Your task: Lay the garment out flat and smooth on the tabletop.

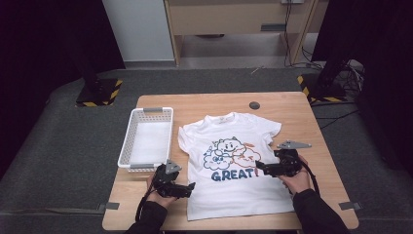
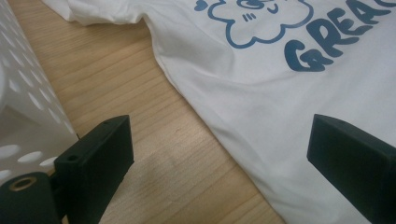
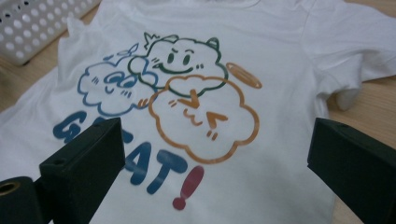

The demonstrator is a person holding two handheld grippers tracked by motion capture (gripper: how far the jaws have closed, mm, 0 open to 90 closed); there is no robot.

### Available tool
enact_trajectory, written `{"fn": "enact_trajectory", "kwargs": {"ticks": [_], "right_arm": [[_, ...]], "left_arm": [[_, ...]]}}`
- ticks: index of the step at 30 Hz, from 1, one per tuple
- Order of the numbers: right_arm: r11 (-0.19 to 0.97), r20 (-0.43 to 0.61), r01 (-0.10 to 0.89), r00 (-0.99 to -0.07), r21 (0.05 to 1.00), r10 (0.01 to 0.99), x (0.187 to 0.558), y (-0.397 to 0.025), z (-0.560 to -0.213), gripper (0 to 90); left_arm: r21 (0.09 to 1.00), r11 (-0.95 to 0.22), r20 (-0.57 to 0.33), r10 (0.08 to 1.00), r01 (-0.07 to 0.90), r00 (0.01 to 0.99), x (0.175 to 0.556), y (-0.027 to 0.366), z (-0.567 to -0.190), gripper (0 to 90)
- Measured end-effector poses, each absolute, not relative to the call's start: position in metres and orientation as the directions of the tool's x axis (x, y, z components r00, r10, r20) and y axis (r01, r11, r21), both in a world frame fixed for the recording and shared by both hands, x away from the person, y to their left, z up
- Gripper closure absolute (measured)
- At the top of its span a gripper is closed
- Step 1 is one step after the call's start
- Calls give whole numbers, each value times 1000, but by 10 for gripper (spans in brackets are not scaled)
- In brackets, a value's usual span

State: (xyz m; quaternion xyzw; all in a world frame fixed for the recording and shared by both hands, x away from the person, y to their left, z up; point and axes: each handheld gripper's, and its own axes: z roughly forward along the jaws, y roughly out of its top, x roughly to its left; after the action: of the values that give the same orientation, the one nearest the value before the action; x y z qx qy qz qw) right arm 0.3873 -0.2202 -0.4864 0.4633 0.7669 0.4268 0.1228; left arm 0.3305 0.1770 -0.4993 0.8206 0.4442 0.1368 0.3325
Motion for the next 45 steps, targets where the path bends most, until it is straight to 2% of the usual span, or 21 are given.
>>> {"fn": "enact_trajectory", "kwargs": {"ticks": [6, 14, 19, 35, 45], "right_arm": [[269, 175, 609, -569, 746, 804, 370, -221, -492, 30], [281, 184, 620, -578, 732, 795, 356, -232, -495, 28], [314, 140, 618, -573, 720, 807, 353, -244, -500, 18], [220, 142, 665, -444, 714, 884, 352, -289, -513, 11], [248, 43, 676, -382, 694, 923, 358, -312, -524, 11]], "left_arm": [[659, -392, -72, 817, 642, 572, 323, 185, -500, 59], [623, -403, -55, 832, 670, 552, 317, 195, -505, 51], [615, -399, -55, 839, 681, 541, 316, 200, -506, 42], [572, -413, 1, 864, 709, 503, 321, 227, -516, 43], [563, -387, 7, 886, 730, 465, 322, 247, -520, 43]]}}
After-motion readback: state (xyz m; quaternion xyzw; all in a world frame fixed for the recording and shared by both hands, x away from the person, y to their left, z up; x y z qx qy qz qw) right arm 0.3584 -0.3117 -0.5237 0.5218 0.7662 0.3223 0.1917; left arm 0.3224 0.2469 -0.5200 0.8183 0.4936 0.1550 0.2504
